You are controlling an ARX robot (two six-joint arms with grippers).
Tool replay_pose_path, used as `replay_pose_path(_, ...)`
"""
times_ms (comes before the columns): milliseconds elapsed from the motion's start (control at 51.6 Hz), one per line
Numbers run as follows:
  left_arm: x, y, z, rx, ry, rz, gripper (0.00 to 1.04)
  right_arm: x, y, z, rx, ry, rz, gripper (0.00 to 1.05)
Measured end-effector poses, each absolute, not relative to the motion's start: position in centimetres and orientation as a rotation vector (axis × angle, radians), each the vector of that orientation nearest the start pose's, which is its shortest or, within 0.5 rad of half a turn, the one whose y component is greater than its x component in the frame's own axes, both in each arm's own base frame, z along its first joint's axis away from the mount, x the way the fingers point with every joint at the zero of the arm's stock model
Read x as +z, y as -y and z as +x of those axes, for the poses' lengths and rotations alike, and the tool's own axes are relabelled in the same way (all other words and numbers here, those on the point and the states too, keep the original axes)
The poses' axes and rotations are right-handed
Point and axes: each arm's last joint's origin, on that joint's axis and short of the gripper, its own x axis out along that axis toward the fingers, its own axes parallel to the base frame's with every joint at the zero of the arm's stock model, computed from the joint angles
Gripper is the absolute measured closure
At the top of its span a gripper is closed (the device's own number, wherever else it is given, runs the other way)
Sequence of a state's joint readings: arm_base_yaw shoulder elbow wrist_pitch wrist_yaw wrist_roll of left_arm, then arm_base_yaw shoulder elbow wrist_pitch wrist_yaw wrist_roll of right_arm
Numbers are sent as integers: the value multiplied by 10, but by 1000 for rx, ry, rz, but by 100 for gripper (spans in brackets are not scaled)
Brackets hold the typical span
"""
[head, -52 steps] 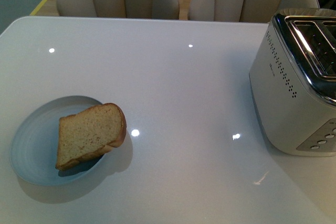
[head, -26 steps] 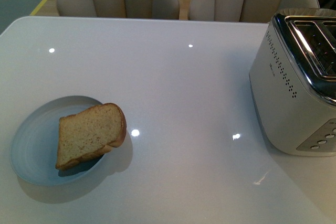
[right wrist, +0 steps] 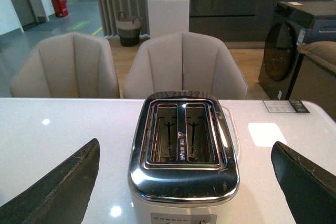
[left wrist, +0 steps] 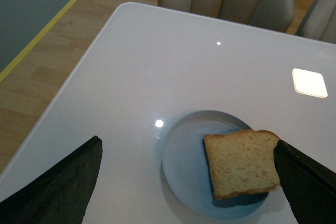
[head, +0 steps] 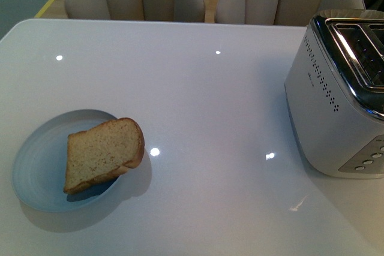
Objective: Left arm holds plate, right arm toasts bread
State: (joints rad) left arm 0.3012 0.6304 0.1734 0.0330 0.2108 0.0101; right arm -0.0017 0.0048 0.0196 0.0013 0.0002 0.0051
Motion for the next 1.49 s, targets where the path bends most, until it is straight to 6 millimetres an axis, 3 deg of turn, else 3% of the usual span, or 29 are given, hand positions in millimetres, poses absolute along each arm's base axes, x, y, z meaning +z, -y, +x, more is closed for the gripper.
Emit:
replay_pose_path(232, 112, -90, 194, 128, -549, -119, 7, 170, 0, 97, -2, 16, 5, 9)
replay_pose_path(349, 89, -98, 212, 127, -604, -167, 7, 170, 0, 97, -2, 16, 5, 9)
replay_pose_path(620, 48, -95, 238, 90, -675, -213, 7, 170, 0, 97, -2, 16, 5, 9)
replay_pose_path(949, 3, -78, 250, 13, -779, -199, 7, 170, 0, 97, -2, 16, 5, 9)
replay_pose_path(1201, -22, -62, 265, -39, -838, -156, 7, 170, 0, 97, -2, 16, 5, 9)
replay_pose_path(1491, -35, -58, 268, -48, -903, -151, 7, 170, 0, 97, -2, 16, 5, 9)
